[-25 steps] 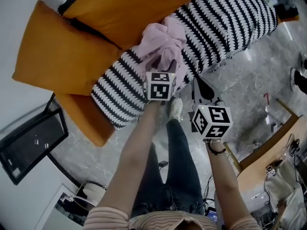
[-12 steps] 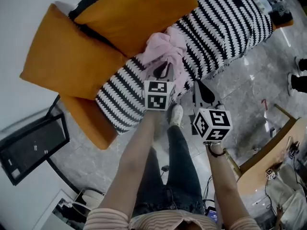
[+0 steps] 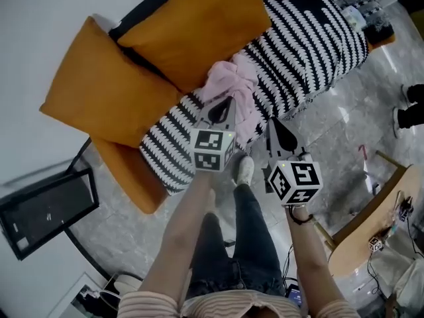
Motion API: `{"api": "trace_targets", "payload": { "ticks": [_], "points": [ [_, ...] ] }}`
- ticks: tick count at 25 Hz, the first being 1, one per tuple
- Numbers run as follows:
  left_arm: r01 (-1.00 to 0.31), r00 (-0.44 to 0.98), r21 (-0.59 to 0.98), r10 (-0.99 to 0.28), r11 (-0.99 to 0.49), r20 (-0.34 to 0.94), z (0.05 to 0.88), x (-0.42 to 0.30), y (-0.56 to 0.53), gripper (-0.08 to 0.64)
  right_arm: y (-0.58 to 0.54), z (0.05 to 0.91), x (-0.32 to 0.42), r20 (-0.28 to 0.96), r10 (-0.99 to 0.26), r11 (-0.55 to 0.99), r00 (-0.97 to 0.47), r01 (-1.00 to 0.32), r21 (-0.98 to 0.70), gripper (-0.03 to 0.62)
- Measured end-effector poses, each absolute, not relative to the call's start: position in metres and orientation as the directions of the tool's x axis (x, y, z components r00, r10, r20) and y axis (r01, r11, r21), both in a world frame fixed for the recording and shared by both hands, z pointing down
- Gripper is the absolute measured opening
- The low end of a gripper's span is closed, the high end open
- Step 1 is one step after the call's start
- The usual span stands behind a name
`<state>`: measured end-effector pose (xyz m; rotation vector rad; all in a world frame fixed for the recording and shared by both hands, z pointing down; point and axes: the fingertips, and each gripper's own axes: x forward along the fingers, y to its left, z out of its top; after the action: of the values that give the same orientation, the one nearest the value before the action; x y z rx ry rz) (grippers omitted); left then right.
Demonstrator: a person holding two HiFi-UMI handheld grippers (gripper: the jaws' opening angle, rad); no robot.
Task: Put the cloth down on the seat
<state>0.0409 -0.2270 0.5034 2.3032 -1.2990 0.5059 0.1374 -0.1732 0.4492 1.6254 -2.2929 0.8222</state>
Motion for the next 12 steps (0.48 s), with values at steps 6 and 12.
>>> {"api": "trace_targets", "payload": {
  "ticks": [6,12],
  "points": [
    [-0.854,0.516,0.190,-0.738,-0.485,0.435,0.453,0.033,-0.222,0.011,-0.170,0.417,0.131,0.424,-0.828,0.250,-0.367,-0.918,-0.307,0.006],
    [-0.845,0.532,0.185,-0.754,-0.501,0.386,0.417,0.026,-0.214,0.011,-0.161,0.388,0.128,0.387,-0.848,0.262,-0.361,-0.922,-0.285,0.006]
  ]
}}
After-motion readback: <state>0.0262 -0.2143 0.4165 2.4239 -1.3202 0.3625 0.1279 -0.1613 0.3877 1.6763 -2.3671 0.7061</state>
